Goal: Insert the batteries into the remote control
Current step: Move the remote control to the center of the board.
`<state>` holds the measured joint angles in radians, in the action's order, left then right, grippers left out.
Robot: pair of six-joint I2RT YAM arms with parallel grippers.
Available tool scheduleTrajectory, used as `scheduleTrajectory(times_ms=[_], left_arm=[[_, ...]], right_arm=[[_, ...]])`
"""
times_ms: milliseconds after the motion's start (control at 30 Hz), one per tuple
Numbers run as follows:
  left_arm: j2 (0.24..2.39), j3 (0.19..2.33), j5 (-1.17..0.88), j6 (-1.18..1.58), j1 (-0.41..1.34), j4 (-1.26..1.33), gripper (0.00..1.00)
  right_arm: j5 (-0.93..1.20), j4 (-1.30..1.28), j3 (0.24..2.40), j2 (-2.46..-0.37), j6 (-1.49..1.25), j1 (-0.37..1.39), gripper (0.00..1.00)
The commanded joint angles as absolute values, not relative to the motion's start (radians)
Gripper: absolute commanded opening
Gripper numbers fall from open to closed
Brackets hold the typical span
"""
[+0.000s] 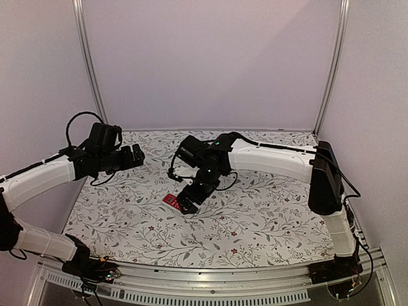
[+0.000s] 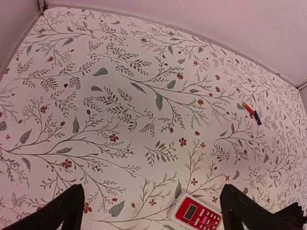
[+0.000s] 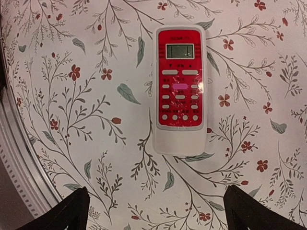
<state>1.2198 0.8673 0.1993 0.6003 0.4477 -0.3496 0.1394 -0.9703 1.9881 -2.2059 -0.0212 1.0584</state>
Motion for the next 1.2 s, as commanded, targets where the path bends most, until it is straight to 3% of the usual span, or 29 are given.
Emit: scheduleTrajectory(times_ms=[0, 400, 900, 1033, 1167], left_arm=[[1.204, 0.853, 0.236, 0.625, 0.426, -0.393, 1.00], [1.172, 0.826, 0.210, 0.628, 0.413, -0.373, 0.99], [1.152, 0.799, 0.209, 0.648, 0.413, -0.360, 1.00], [1.150, 0.793, 0.207, 0.652, 0.413, -0.357, 1.00], [1.147, 0.790, 0.204, 0.653, 0.413, -0.357, 0.99]], right_arm=[[0.126, -1.044, 2.086, -2.313, -0.024, 1.062, 0.98], [0.055, -1.057, 2.320, -2.505, -0.012, 1.068, 0.95], [0.044, -1.044, 2.428, -2.629, 0.034, 1.069, 0.80], [0.040, -1.056, 2.428, -2.642, 0.042, 1.068, 0.72], [0.023, -1.098, 2.418, -2.644, 0.060, 1.068, 0.56]])
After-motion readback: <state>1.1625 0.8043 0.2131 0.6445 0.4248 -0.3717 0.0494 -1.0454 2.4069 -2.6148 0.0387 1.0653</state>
